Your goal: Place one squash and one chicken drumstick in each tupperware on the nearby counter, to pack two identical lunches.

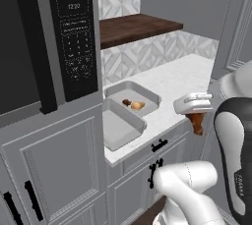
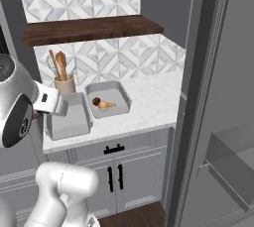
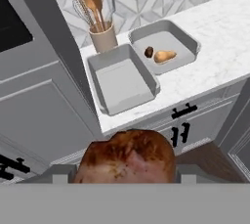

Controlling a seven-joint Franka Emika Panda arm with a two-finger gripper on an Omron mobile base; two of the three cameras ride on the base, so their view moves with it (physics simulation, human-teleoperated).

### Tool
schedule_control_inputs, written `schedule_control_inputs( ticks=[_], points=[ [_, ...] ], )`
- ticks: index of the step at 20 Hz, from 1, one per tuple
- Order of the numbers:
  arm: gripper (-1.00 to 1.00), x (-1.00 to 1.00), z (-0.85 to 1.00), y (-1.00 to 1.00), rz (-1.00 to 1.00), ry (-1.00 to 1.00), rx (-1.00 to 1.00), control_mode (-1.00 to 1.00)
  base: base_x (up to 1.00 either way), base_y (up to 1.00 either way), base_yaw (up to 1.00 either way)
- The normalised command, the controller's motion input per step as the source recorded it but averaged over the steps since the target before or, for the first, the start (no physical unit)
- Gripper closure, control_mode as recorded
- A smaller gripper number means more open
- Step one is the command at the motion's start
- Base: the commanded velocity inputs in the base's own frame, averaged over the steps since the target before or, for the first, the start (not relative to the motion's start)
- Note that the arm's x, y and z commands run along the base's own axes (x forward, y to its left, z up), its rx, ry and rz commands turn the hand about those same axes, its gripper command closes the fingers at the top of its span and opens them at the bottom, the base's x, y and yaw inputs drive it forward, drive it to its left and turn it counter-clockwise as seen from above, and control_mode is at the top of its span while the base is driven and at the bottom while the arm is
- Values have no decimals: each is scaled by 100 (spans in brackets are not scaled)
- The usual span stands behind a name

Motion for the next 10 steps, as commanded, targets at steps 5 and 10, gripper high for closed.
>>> schedule_control_inputs(
  ticks=[5,10],
  points=[
    [100,93,-97,2,-2,0,11,-100,0,0,0],
    [100,100,-71,36,0,10,2,-100,0,0,0]
  ],
)
